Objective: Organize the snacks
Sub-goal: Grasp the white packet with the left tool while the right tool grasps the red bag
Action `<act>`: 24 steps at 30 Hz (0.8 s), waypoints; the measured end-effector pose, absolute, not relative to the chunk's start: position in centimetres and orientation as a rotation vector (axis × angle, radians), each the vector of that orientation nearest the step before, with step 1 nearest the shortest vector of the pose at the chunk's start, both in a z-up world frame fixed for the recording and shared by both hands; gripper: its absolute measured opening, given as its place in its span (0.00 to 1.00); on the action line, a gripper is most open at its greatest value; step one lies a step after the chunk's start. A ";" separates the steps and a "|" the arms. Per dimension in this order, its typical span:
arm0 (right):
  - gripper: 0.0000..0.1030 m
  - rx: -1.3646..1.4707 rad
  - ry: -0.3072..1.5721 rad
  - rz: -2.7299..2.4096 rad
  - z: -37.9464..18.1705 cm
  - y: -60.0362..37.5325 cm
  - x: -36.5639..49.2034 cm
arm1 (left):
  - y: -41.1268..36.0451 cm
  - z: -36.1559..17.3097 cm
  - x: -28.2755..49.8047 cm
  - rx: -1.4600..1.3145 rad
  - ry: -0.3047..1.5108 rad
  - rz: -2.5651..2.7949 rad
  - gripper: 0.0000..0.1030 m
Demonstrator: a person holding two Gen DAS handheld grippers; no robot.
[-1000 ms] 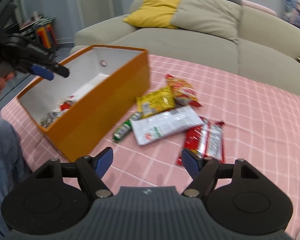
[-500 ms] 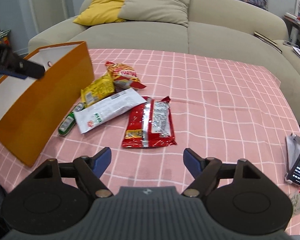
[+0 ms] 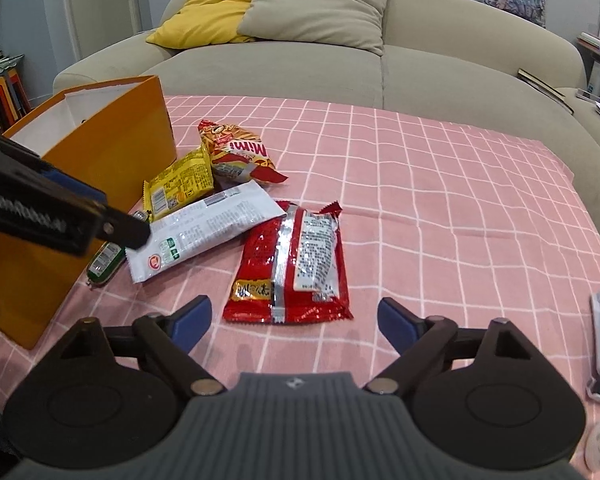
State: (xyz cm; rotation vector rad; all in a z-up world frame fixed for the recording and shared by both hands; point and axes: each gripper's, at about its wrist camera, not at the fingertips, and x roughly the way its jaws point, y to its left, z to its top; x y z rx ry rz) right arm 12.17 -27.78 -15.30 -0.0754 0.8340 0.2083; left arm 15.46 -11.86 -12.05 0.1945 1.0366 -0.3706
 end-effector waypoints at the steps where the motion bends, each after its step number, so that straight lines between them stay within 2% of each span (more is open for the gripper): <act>1: 0.86 -0.079 0.838 0.210 -15.5 -27.7 12.5 | -12.1 -12.4 15.9 0.206 1.049 -0.381 0.69; 16: 0.90 -0.117 0.899 0.252 -18.6 -25.6 17.2 | -13.5 -16.4 21.4 0.270 1.193 -0.396 0.75; 24: 0.90 -0.148 0.920 0.242 -19.6 -24.9 18.1 | -13.7 -17.7 22.2 0.252 1.206 -0.391 0.75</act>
